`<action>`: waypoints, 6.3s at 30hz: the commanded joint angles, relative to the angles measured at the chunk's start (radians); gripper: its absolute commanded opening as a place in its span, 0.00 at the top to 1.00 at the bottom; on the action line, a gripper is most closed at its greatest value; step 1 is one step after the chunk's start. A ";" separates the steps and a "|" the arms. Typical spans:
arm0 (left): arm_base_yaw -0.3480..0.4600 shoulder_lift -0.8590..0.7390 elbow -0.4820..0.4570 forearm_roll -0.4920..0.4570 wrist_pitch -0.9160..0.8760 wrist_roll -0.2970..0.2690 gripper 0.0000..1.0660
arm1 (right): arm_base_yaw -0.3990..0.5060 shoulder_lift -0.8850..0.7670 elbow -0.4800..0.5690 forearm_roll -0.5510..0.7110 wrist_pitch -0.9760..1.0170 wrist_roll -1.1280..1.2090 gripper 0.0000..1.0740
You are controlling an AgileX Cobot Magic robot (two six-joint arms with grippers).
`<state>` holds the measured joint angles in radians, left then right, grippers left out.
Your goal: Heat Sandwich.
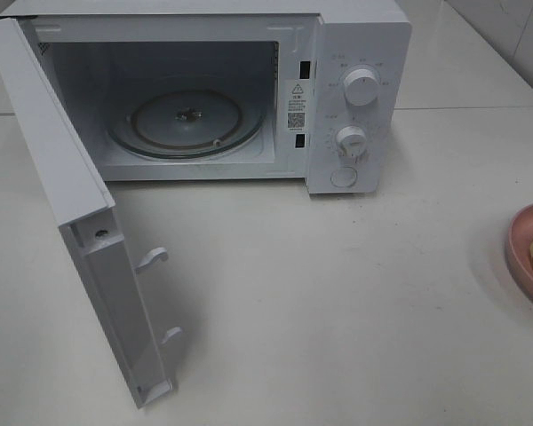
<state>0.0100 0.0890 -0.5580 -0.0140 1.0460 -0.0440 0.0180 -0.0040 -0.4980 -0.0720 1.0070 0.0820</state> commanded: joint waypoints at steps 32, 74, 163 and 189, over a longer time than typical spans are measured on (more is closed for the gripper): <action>0.002 0.557 0.345 -0.010 -1.141 0.002 1.00 | -0.007 -0.028 0.000 0.003 -0.010 -0.011 0.29; -0.215 1.361 0.296 0.304 -1.958 -0.195 1.00 | -0.007 -0.028 0.000 0.003 -0.010 -0.012 0.29; -0.707 1.932 -0.566 -0.461 -1.792 0.227 1.00 | -0.007 -0.028 0.000 0.003 -0.010 -0.015 0.29; -0.785 1.653 -0.297 -0.455 -1.450 0.249 1.00 | -0.007 -0.028 0.000 0.004 -0.010 -0.017 0.29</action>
<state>-0.7680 1.7570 -0.8590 -0.4680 -0.4300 0.2070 0.0180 -0.0040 -0.4980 -0.0700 1.0060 0.0810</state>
